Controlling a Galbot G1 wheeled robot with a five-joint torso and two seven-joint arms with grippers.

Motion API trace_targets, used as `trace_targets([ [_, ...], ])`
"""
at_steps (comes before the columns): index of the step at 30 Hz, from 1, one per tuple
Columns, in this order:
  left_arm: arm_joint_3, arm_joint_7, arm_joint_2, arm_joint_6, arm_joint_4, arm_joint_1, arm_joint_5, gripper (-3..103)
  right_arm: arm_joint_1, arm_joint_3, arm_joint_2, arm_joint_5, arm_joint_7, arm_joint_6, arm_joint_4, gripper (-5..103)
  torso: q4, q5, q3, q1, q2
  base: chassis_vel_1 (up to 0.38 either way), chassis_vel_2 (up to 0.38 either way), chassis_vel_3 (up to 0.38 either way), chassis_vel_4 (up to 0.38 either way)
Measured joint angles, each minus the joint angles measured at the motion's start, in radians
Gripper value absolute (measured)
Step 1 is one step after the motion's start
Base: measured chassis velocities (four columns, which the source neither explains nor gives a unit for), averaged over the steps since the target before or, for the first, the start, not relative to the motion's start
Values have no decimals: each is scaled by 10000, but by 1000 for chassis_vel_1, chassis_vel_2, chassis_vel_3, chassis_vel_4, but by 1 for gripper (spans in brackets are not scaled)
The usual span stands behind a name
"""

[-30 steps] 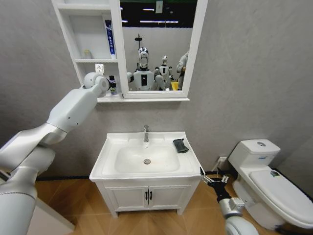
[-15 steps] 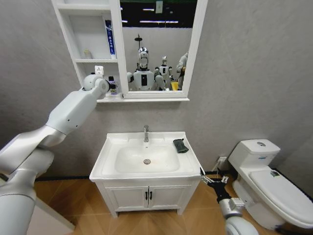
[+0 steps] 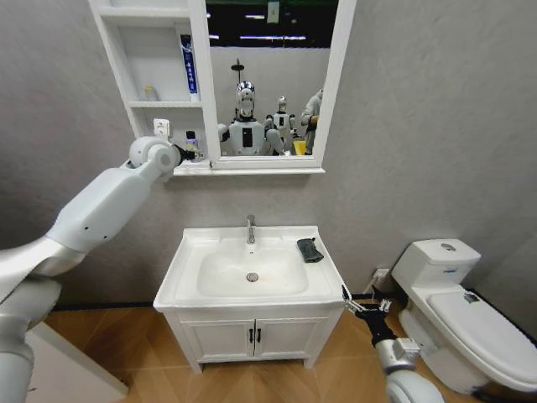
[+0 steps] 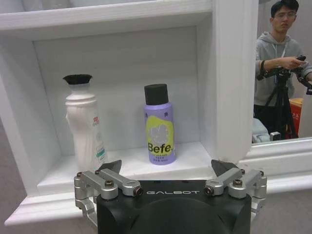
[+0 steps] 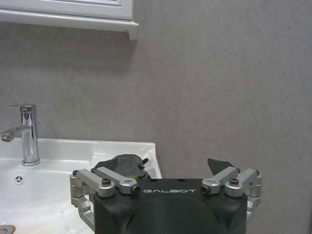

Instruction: Move facial cleanser and shampoo from washbasin to cabinet, then wipe washbasin with towel.

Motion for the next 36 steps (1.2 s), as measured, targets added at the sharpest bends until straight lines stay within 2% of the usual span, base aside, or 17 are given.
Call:
trace_targets([
  [4, -372, -231, 537, 0, -942, 603, -362, 100, -33, 1, 26, -48, 22, -4, 29, 100, -1, 0, 0, 1, 0, 0, 0, 0, 0],
  [7, -1339, 17, 1500, -128, -2519, 2176, -340, 100, -121, 53, 38, -59, 49, -5, 62, 100, 0, 0, 0, 0, 0, 0, 0, 0, 0],
  [8, -1339, 17, 1500, -128, -2519, 2176, -340, 100, -121, 53, 38, -59, 49, -5, 62, 100, 0, 0, 0, 0, 0, 0, 0, 0, 0],
  [11, -2785, 1744, 2571, -1379, -3626, 4741, 1391, 100, -104, 121, 92, -82, 66, -5, -36, 100, 0, 0, -1, 0, 1, 0, 0, 0, 0],
  [12, -2785, 1744, 2571, -1379, -3626, 4741, 1391, 100, -104, 121, 92, -82, 66, -5, -36, 100, 0, 0, -1, 0, 1, 0, 0, 0, 0],
  [13, -3427, 2290, 2846, -1961, -3884, 5937, 2168, 100, -83, 178, 104, -81, 86, -4, -61, 100, 4, 3, -2, -1, 2, 0, 0, 0, 0],
  [14, -3427, 2290, 2846, -1961, -3884, 5937, 2168, 100, -83, 178, 104, -81, 86, -4, -61, 100, 4, 3, -2, -1, 2, 0, 0, 0, 0],
  [16, -4180, 3144, 3031, -2964, -4048, 7753, 3481, 100, -217, 388, 186, -116, 119, 21, -62, 100, 9, -9, -1, -1, 1, 0, 0, 0, 0],
  [19, -4558, 3880, 2932, -3620, -3834, 8749, 4722, 100, -357, 591, 355, -197, 272, 98, -57, 100, -3, 8, -2, -2, 3, 0, 0, 0, 0],
  [21, -5273, 4156, 2649, -4034, -3675, 9882, 5436, 100, -257, 649, 379, -102, 448, -16, -27, 100, -10, -4, 0, 0, 2, 0, 0, 0, 0],
  [22, -5273, 4156, 2649, -4034, -3675, 9882, 5436, 100, -257, 649, 379, -102, 448, -16, -27, 100, -10, -4, 0, 0, 2, 0, 0, 0, 0],
  [25, -6900, 4425, 2166, -4340, -3880, 11990, 5905, 100, -71, 651, 128, 129, 553, -349, 50, 100, 4, -1, 0, 1, 2, 0, 0, 0, 0],
  [27, -7438, 4521, 1977, -4430, -3974, 12641, 6057, 100, -29, 648, 33, 167, 569, -412, 53, 100, 5, -1, 0, 1, 2, 0, 0, 0, 0],
  [32, -9389, 4732, 1196, -4668, -4304, 14866, 6414, 100, 80, 593, -123, 140, 685, -573, -22, 100, -2, 1, 0, 1, 2, 0, 0, 0, 0],
  [33, -9389, 4732, 1196, -4668, -4304, 14866, 6414, 100, 80, 593, -123, 140, 685, -573, -22, 100, -2, 1, 0, 1, 2, 0, 0, 0, 0],
  [35, -10687, 4933, 580, -4828, -4479, 16143, 6745, 100, 156, 518, -155, -154, 832, -610, -136, 100, 2, 2, 0, 1, 0, 0, 0, 0, 0],
  [36, -10687, 4933, 580, -4828, -4479, 16143, 6745, 100, 156, 518, -155, -154, 832, -610, -136, 100, 2, 2, 0, 1, 0, 0, 0, 0, 0],
])
